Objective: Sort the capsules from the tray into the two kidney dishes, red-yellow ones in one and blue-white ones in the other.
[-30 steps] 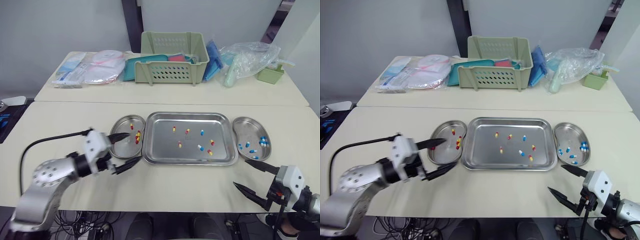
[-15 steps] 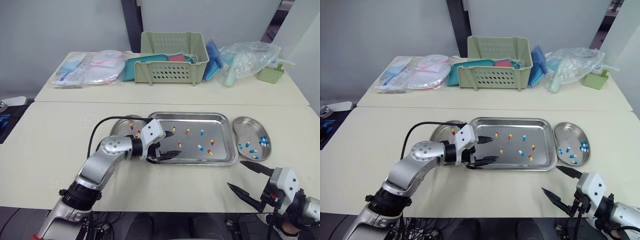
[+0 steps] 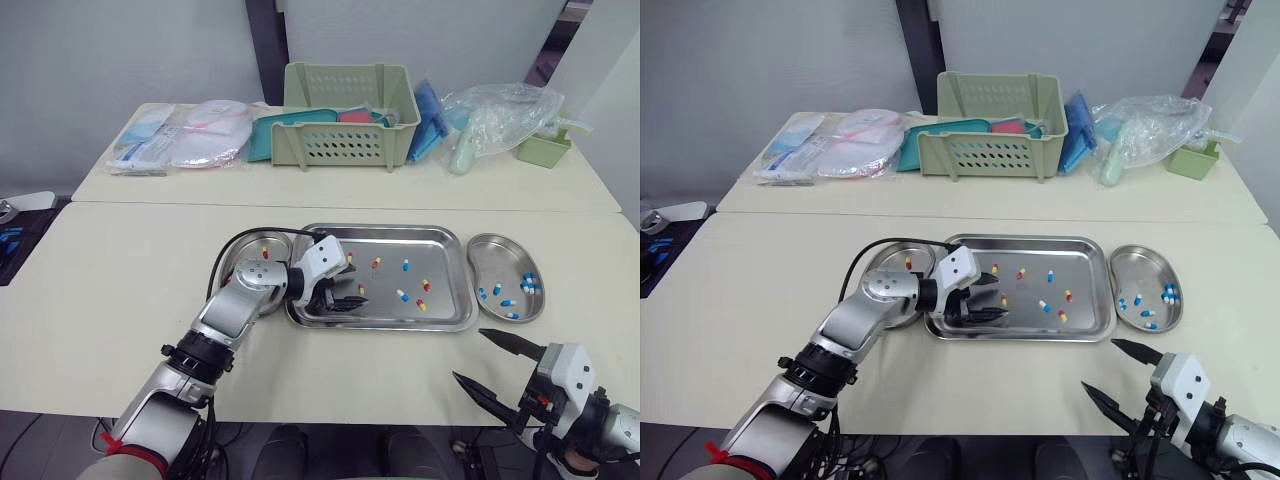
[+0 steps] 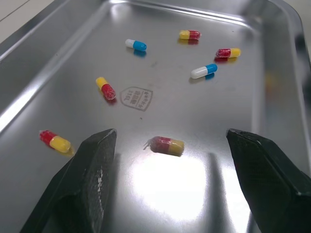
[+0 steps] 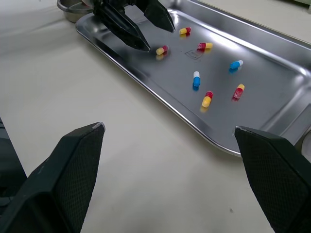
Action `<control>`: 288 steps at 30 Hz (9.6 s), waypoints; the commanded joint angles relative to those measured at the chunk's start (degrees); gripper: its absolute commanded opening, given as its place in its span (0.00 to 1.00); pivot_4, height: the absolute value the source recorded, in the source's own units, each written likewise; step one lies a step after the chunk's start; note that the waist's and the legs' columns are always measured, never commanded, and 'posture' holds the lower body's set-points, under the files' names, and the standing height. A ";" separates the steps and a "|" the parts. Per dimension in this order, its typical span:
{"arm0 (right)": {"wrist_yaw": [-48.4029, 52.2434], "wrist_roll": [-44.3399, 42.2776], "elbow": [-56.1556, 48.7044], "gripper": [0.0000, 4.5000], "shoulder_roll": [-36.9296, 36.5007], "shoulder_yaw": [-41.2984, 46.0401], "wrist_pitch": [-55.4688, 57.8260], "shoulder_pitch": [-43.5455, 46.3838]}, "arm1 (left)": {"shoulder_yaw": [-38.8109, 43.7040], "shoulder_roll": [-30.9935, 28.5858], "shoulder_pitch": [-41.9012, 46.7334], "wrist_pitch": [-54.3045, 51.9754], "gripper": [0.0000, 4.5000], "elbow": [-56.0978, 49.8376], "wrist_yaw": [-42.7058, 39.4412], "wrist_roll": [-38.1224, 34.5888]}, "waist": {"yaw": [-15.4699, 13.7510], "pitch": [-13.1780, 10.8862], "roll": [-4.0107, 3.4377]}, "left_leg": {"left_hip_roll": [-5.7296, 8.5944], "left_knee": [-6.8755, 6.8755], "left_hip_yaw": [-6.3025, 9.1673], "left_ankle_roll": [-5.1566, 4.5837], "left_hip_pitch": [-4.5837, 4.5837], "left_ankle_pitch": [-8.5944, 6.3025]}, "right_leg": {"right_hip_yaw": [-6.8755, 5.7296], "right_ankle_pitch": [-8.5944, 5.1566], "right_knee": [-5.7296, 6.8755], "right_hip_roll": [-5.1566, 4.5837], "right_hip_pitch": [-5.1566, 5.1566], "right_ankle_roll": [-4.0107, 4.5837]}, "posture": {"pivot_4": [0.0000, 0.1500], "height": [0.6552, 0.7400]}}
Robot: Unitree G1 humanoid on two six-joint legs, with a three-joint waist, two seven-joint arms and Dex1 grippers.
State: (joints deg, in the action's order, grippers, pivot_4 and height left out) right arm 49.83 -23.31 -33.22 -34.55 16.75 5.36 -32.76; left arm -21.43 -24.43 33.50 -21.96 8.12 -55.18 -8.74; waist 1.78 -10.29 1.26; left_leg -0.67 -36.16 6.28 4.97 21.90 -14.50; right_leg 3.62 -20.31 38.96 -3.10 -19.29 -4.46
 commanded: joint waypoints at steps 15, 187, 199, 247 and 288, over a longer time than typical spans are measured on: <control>-2.75 -1.34 -5.44 1.00 -0.04 0.08 1.87 -0.58 | -1.85 3.72 2.47 4.88 0.50 7.59 -2.54 6.09 | -0.07 0.02 -0.02 | 0.01 -0.01 0.00 0.00 -0.01 0.00 | 0.00 0.00 0.00 0.00 0.02 0.00 | 1.00 0.99; -2.73 5.06 1.31 1.00 0.84 -5.79 -5.30 2.88 | 8.94 16.74 -1.32 -23.13 0.73 -8.45 45.08 -2.41 | -0.16 0.17 0.24 | 0.01 0.00 0.00 0.02 -0.02 0.00 | 0.01 0.00 -0.02 -0.03 0.02 0.00 | 1.00 0.99; -4.20 4.85 0.58 1.00 0.78 -6.32 -4.75 2.79 | 8.38 17.22 2.00 -19.57 0.60 2.29 39.57 0.22 | -0.26 0.19 0.21 | 0.02 0.00 0.00 0.02 -0.02 0.01 | 0.00 0.00 -0.03 -0.03 0.03 -0.01 | 1.00 0.99; 4.32 -0.86 -2.09 1.00 -6.00 -16.28 2.18 23.96 | 38.17 -17.43 -27.29 -16.85 0.13 -28.76 11.23 -17.82 | -0.13 0.14 0.19 | -0.04 0.04 0.04 0.01 -0.01 0.00 | -0.02 0.00 -0.03 -0.03 -0.01 0.00 | 1.00 0.99; 13.44 3.44 32.50 1.00 -17.25 20.92 -4.05 6.53 | 58.11 -15.43 -52.61 14.37 0.99 -1.94 12.62 -11.07 | 0.01 0.16 0.30 | -0.06 0.12 -0.09 -0.01 -0.06 -0.02 | 0.05 -0.01 -0.07 -0.04 0.00 0.02 | 1.00 0.99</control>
State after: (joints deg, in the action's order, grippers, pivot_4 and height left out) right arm 62.84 -19.58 -0.91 -51.17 35.35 2.64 -26.32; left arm 36.36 -39.96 -18.56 -8.67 7.36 -42.52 -19.97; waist 1.80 -10.13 1.56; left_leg -0.73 -36.04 6.19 4.97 21.84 -14.52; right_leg 3.67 -20.32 38.89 -3.14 -19.30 -4.44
